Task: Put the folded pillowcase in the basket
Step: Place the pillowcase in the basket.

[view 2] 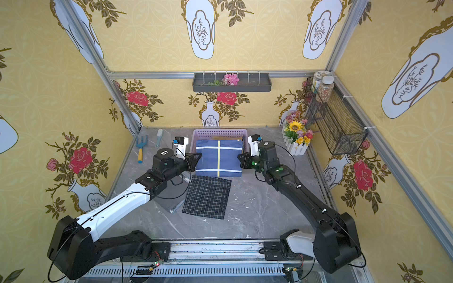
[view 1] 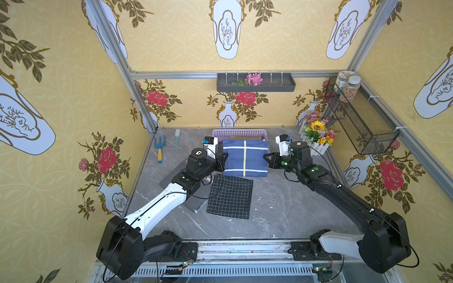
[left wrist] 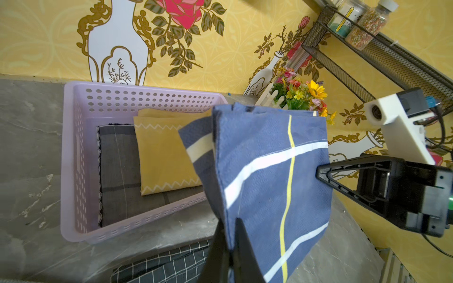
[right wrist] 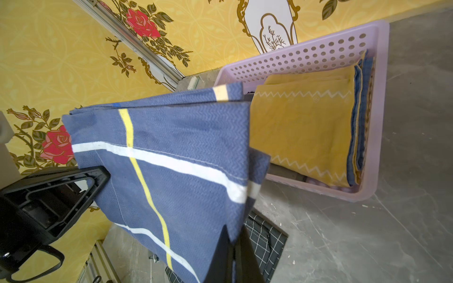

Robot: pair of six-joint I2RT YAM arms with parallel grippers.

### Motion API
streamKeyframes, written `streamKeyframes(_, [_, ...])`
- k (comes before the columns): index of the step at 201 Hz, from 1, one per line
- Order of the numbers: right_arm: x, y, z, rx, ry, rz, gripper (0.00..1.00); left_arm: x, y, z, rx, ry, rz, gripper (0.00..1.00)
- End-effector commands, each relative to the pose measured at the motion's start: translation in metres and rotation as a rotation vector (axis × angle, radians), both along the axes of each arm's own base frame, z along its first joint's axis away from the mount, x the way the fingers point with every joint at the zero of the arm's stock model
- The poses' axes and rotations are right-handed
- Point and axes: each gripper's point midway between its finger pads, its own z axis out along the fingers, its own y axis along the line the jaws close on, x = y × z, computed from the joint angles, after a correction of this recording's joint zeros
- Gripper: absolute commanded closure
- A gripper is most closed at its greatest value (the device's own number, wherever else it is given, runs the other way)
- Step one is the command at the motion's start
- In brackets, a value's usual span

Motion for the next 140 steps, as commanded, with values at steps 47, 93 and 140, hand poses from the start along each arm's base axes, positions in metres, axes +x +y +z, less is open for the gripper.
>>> streamKeyframes(47, [0.058,-0.005,0.012,-0.048,-0.094,-0.111,1.0,0.048,0.022,0.005,0.01,-0.056,0.063,1.0])
streamKeyframes(93, [0.091,-0.003,0.003,-0.035,-0.081,-0.122,1.0,0.076,0.024,0.0,0.004,-0.054,0.063,1.0])
streamKeyframes(140, [0.117,-0.007,-0.013,-0.01,-0.053,-0.133,1.0,0.1,0.024,-0.024,0.001,-0.009,0.061,1.0])
